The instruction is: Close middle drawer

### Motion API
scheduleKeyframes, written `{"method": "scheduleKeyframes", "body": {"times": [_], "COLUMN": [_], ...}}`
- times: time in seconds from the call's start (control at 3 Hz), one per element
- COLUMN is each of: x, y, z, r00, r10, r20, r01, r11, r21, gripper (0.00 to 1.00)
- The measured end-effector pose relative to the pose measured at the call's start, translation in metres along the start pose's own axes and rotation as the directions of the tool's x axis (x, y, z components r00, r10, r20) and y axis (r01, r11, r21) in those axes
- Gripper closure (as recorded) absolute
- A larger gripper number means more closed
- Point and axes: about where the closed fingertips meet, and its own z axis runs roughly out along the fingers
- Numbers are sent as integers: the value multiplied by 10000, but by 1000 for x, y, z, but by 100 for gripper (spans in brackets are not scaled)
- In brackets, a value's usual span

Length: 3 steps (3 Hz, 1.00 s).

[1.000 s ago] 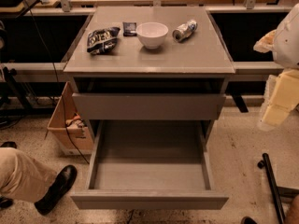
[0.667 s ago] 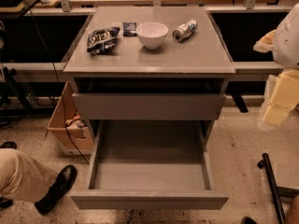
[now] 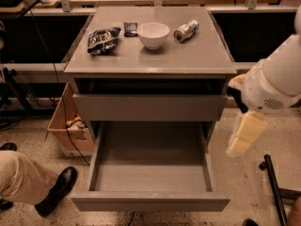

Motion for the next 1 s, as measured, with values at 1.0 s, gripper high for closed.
{"method": "scheduleKeyframes", "body": {"times": [1.0], "x": [-22], "y": [60], "z": [175], "r00": [9848], "r10": [707], "r20": [1587], "r01": [-449], "r11": [9861], "r21": [-1602], "gripper": [0]}}
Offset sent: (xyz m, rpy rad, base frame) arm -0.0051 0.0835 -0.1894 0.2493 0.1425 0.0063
